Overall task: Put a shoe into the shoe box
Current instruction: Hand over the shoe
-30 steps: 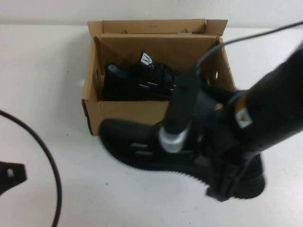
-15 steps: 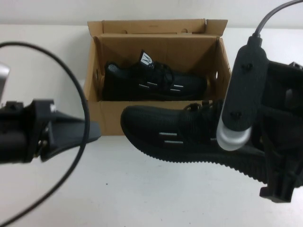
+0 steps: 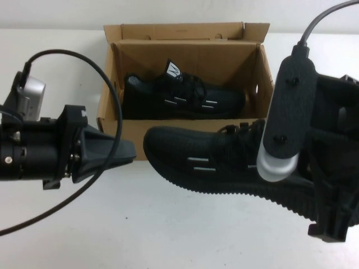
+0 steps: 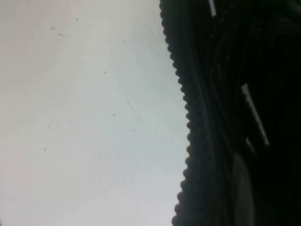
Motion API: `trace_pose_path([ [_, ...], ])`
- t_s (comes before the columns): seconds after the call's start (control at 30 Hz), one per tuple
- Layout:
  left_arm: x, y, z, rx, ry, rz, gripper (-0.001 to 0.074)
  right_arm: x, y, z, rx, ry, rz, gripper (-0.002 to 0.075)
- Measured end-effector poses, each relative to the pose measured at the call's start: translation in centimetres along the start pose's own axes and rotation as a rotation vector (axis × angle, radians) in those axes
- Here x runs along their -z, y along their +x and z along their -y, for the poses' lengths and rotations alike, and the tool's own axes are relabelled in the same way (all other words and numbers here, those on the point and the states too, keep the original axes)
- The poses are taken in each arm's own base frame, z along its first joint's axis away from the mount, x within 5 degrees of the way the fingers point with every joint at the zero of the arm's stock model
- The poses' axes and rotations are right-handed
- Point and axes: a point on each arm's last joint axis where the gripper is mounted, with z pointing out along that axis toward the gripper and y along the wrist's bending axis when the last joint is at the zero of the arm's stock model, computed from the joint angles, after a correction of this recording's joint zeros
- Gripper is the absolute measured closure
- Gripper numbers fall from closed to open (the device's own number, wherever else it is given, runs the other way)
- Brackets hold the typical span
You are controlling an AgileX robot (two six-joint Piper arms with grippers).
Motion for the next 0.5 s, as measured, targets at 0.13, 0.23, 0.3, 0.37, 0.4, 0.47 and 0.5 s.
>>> trace_pose_path([
  [0.13,-0.09,0.03,-0.08,-0.023,0.004,-0.014,0.0715,0.0,-0.05,0.02,0.001,0.002,0.005,0.0734],
  [0.23,-0.11,0.01,-0.11,-0.044,0.004,-0.014,0.0702,0.0,-0.05,0.02,0.001,0.003,0.006,0.0734],
  [0.3,-0.12,0.0,-0.08,-0.046,0.007,-0.012,0.0654,0.0,-0.05,0.02,0.001,0.003,0.006,0.0734],
  [0.37,-0.11,-0.03,-0.03,-0.045,0.013,-0.009,0.0533,0.0,-0.04,0.04,0.003,0.004,0.005,0.0734],
  [0.4,-0.11,-0.05,0.04,-0.041,0.02,-0.007,0.0449,0.0,-0.04,0.05,0.004,0.006,0.004,0.0734],
  [0.47,-0.11,-0.12,0.21,-0.03,0.038,0.001,0.026,0.0,-0.04,0.1,0.005,0.01,0.004,0.0734],
  [0.5,-0.1,-0.15,0.34,-0.022,0.053,0.004,0.0183,0.0,-0.03,0.11,0.006,0.012,0.003,0.0734],
])
